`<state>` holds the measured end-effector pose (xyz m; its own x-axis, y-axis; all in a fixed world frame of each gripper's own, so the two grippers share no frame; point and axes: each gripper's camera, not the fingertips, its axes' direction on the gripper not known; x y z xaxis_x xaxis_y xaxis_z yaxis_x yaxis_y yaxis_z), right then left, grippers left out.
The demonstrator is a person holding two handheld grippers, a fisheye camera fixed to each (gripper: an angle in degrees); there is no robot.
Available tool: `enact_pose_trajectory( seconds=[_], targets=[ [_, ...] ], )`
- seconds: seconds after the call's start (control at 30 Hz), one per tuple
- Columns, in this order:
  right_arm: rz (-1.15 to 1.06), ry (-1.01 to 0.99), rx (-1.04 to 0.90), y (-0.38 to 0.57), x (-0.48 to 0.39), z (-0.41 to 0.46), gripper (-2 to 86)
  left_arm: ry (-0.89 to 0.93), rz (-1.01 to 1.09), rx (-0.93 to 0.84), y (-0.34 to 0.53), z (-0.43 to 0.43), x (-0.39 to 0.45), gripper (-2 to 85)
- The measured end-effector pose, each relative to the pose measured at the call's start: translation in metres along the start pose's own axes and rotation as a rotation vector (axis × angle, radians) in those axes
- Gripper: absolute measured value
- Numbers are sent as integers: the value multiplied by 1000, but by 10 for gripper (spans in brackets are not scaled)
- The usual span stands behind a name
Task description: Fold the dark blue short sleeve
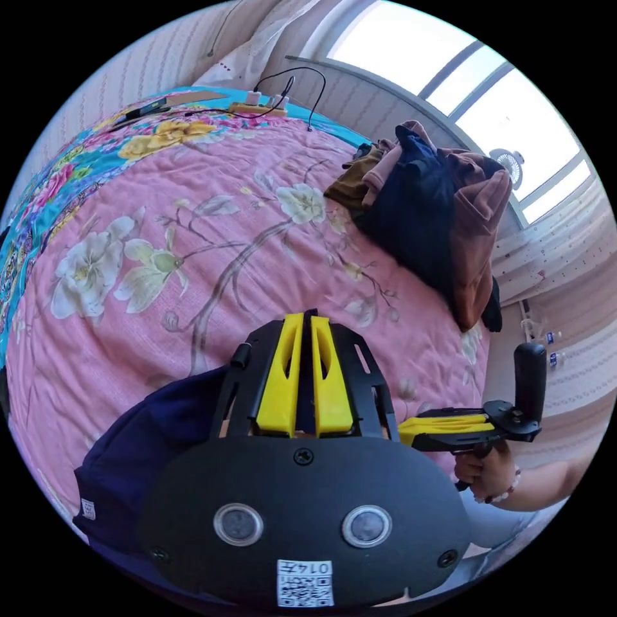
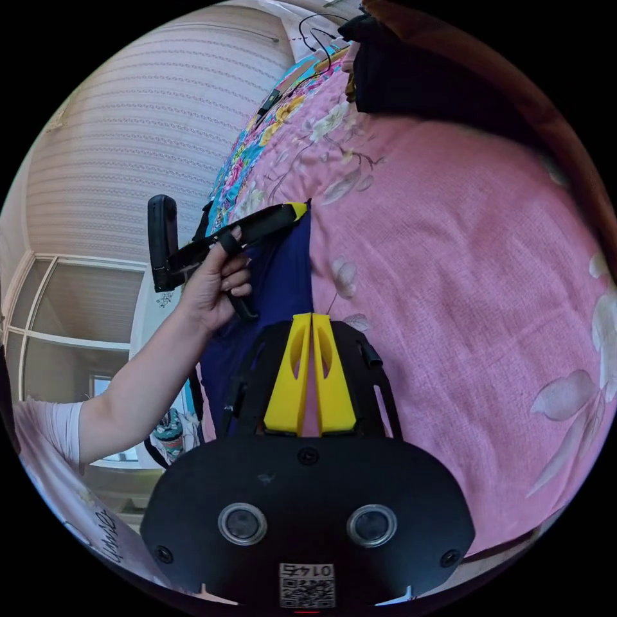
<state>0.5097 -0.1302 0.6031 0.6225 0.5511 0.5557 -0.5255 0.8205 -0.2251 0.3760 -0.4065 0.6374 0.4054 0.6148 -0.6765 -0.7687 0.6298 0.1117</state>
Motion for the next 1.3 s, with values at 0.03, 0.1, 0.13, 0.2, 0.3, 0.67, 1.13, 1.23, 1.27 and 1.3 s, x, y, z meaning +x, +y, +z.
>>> enact_pose_trajectory(
  seconds=[0.03,0.1,0.13,0.2,0.3,0.67,1.13,1.23,1.27,1.3],
  targets=[
    [-2,3,1,0,-6,2,-3,-24,27,68,18,-20,3,60],
    [7,-2,9,2,-14,5,-3,-46,-11,149,55,-48,2,66],
    [13,-4,5,3,-20,7,-3,-40,-69,194,86,-66,0,68],
    [9,19,-5,5,-30,8,-3,-60,-145,272,142,-95,3,67],
    [-23,134,-57,7,-53,9,-3,-209,-227,320,238,-143,9,45],
    [-651,-14,-317,3,-315,180,-3,-474,-942,429,525,-283,-114,12],
    [-1157,28,-628,57,-586,417,1,-382,-1085,498,652,-310,-119,-10],
    [-1190,82,-679,64,-623,454,8,-356,-1104,477,676,-306,-121,-10],
    [-1198,95,-692,66,-629,462,10,-344,-1108,476,680,-305,-121,-10],
    [-1216,114,-716,70,-642,477,19,-305,-1108,473,688,-300,-124,-10]
  ],
)
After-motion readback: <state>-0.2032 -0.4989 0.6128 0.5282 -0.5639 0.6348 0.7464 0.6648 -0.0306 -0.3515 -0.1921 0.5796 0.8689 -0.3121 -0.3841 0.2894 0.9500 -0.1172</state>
